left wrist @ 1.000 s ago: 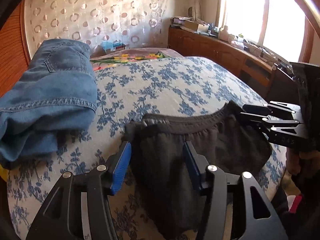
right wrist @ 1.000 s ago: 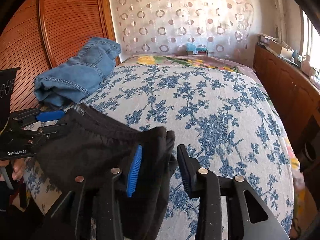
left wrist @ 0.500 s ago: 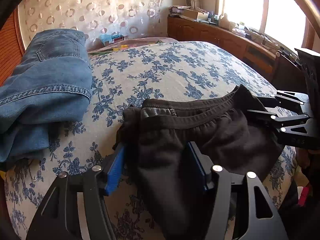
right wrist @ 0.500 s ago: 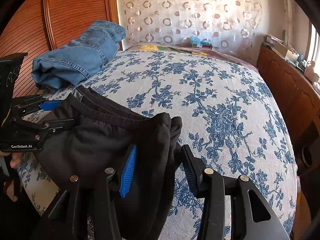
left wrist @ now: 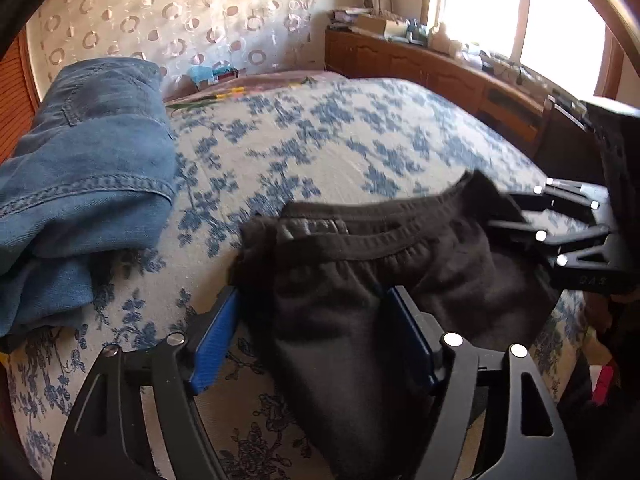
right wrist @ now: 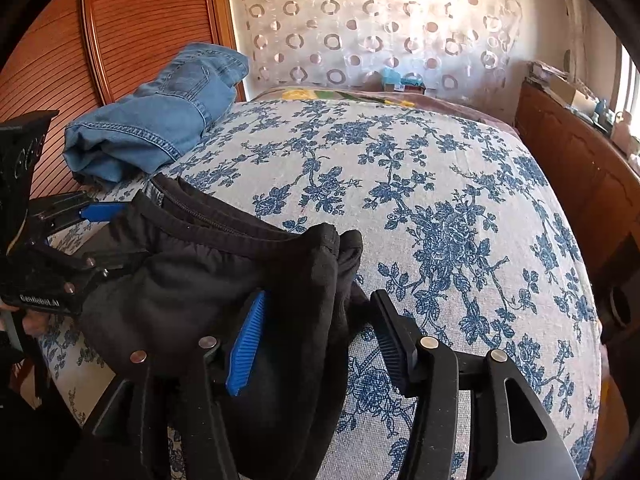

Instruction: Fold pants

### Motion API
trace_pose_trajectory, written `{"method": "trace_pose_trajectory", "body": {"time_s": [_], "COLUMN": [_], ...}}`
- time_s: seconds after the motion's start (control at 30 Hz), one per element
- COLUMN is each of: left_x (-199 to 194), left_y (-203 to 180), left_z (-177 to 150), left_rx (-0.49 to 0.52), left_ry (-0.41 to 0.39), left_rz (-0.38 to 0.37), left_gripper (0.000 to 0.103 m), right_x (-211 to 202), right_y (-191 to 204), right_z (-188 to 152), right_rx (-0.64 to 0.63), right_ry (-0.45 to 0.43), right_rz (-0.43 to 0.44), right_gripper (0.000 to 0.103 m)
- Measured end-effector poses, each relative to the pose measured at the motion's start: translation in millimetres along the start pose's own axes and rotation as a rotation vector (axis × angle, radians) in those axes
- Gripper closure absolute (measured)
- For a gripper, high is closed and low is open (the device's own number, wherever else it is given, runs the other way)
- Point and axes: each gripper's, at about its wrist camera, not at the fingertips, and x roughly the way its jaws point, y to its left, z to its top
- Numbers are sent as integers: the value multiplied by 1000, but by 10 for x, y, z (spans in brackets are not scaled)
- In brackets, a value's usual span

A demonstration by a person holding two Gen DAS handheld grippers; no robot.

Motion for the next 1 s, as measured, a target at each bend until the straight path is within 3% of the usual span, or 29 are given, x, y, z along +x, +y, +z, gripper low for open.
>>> {"method": "trace_pose_trajectory", "body": {"time_s": [0.2, 0.3, 0.43, 0.6, 0.77, 0.93, 1.0], "left_x": [-156, -160, -118, -158, -103, 24, 8], "left_y": [128, 147, 83, 101, 123, 163, 153], "left_z": [54, 65, 64, 141, 233, 197, 193], "left_rx": [-35, -40, -33, -57, -41, -60, -63], "left_ry": [-60, -56, -57, -110, -113, -62, -60], "left_rz": [-18, -46, -46, -44, 20, 19, 22], "left_gripper": [57, 67, 74, 94, 97, 96, 88], "right_x": [-5, -11, -9, -11, -11, -11, -10], "right_y": [12, 23, 20, 15, 14, 14, 14], "right_z": [-17, -28, -28, -30, -31, -31, -31], "right_rx": [2, 2, 4, 4, 4, 4, 5], "right_ry": [-4, -6, -6, -6, -6, -6, -6], "right_rz": [-5, -6, -5, -5, -4, -4, -4], "right_gripper": [47, 47, 47, 47, 47, 46, 46]}}
